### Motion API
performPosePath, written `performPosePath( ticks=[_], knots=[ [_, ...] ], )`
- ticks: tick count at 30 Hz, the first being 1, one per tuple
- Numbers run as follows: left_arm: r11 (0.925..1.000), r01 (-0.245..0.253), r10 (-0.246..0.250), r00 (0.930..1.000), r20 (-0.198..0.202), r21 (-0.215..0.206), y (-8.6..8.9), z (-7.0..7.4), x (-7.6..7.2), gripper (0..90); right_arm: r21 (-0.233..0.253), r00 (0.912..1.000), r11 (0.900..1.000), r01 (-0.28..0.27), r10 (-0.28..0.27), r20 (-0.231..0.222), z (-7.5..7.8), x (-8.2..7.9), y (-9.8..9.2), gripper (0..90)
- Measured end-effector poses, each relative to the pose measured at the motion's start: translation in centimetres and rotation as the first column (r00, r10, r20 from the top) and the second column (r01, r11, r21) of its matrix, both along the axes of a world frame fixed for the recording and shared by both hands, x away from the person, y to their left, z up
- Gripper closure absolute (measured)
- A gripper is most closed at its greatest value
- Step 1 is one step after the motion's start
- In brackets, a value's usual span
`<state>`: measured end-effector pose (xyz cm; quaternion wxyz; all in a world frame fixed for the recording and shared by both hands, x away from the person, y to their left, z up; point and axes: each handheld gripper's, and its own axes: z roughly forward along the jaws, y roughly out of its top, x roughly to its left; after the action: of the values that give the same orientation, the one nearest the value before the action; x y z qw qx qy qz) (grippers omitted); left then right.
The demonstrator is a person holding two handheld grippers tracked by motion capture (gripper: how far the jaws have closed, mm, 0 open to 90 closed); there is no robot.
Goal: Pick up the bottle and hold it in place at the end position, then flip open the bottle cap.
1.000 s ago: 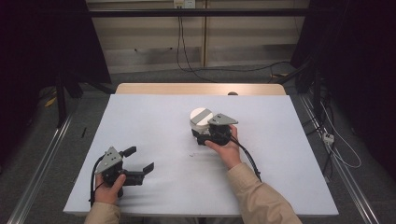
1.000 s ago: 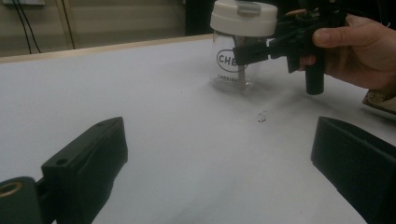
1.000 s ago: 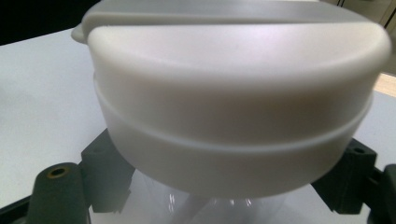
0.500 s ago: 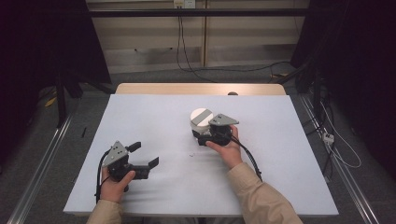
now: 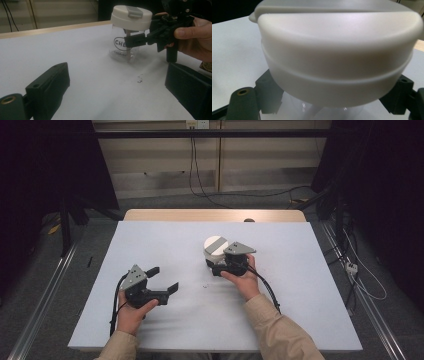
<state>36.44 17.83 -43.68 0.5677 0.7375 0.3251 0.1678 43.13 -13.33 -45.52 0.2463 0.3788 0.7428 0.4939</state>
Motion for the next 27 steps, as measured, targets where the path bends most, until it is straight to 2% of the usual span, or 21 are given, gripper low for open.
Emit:
performPosePath(
  ticks=[8, 15, 25, 27],
  knots=[
    [0.9998, 0.017, -0.017, 0.9998, -0.012, -0.012, -1.2, 0.3, 0.7, 5.4, -0.002, 1.0000, 1.000, -0.001, 0.001, -0.001, 0.0, 0.0, 0.0, 18.8],
    [0.9995, 0.032, -0.032, 0.9993, -0.017, -0.004, -2.2, 0.7, 1.2, 5.4, -0.001, 1.0000, 1.000, -0.002, 0.002, 0.000, 0.0, 0.0, 0.0, 18.8],
    [0.9997, 0.024, -0.023, 0.9995, -0.023, 0.007, -3.4, 1.3, 1.5, 6.5, 0.000, 1.0000, 1.000, -0.002, 0.002, 0.000, -0.1, 0.0, 0.0, 18.8],
    [0.9994, 0.035, -0.035, 0.9992, -0.021, 0.002, -3.6, 1.4, 1.6, 10.1, 0.000, 1.0000, 1.000, -0.002, 0.002, 0.000, -0.1, 0.1, 0.0, 18.8]
  ],
)
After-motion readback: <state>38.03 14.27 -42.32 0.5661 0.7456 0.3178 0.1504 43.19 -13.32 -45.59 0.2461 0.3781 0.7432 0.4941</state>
